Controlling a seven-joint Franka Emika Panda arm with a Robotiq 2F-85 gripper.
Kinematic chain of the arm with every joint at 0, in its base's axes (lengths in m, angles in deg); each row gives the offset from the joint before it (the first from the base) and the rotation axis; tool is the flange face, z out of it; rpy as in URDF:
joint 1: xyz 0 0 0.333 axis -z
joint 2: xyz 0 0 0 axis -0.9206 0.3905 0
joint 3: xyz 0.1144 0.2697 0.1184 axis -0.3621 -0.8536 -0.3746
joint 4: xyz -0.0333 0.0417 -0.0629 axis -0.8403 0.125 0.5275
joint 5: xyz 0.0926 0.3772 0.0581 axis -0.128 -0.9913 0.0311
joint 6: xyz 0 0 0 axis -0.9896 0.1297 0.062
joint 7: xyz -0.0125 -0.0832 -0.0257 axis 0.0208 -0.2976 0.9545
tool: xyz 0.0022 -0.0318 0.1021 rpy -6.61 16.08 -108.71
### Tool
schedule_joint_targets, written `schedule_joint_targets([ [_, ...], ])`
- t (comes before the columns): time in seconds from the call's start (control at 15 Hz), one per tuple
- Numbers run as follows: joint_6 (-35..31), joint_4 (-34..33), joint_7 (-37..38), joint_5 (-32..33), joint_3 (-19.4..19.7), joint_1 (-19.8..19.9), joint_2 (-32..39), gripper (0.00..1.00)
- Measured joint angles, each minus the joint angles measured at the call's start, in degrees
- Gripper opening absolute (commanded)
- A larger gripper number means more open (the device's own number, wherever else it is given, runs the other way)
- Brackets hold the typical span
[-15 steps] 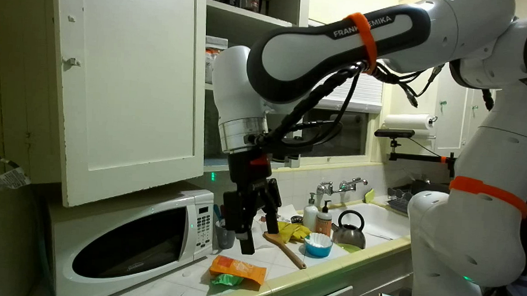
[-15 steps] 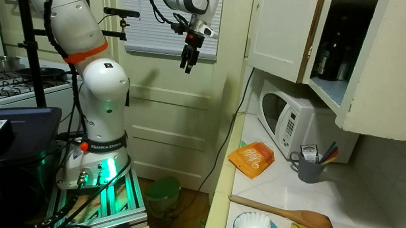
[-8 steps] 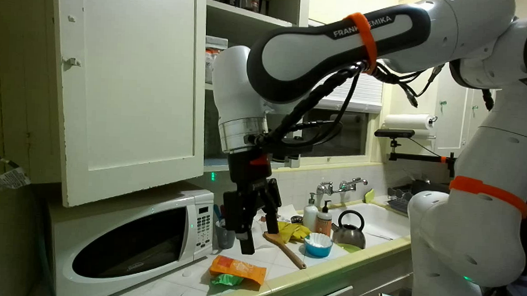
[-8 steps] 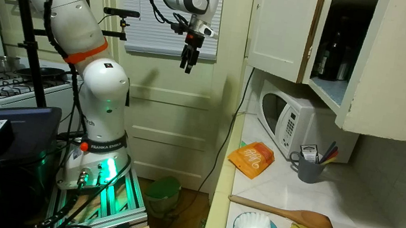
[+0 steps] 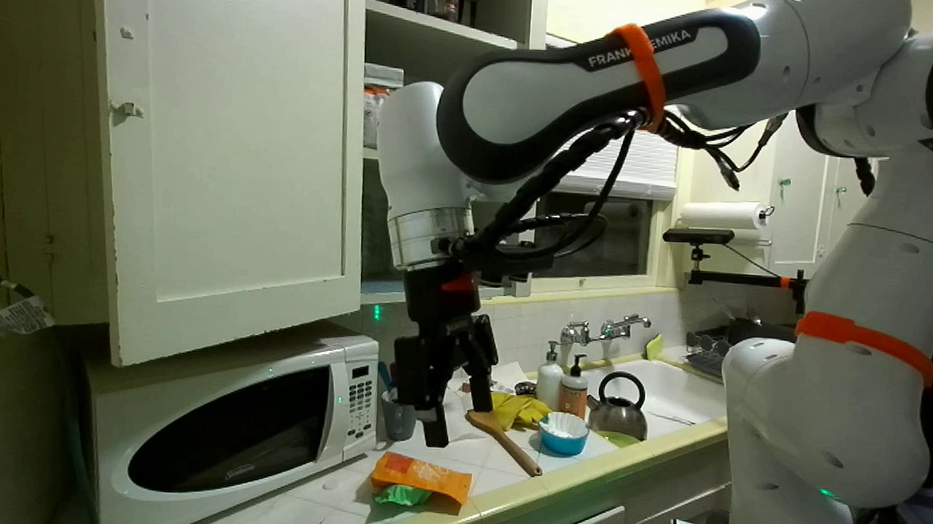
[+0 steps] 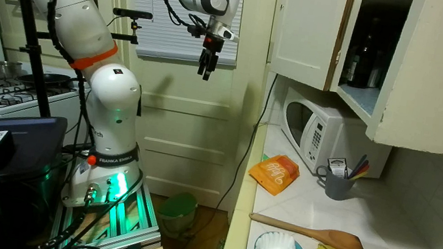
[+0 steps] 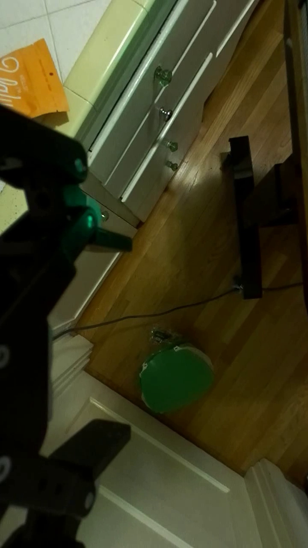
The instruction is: Remove the blue object from the grey mug and put it on the countertop
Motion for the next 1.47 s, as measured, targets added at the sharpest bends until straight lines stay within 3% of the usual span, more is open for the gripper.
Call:
schedule_joint_targets([
  [0.73,-6.4,8.5,14.1,4.7,5.9,12.5,-4.6,1.0],
  [1.07,-20.2,15.8,19.5,5.9,8.7,17.8,-5.4,1.0],
  [1.47,-22.3,16.7,19.6,5.7,9.7,18.1,-4.9,1.0],
])
